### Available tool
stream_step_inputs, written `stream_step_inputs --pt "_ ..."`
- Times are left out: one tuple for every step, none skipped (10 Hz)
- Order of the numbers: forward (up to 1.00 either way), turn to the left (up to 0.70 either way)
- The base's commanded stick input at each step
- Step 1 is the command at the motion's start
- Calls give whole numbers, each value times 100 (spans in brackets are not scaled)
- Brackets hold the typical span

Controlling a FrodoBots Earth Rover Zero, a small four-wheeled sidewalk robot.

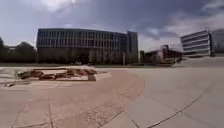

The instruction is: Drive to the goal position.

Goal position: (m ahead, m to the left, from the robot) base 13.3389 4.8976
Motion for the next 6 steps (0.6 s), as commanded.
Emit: stream_step_inputs --pt "70 -1" --pt "70 -1" --pt "70 -1" --pt "70 -1" --pt "70 -1" --pt "70 -1"
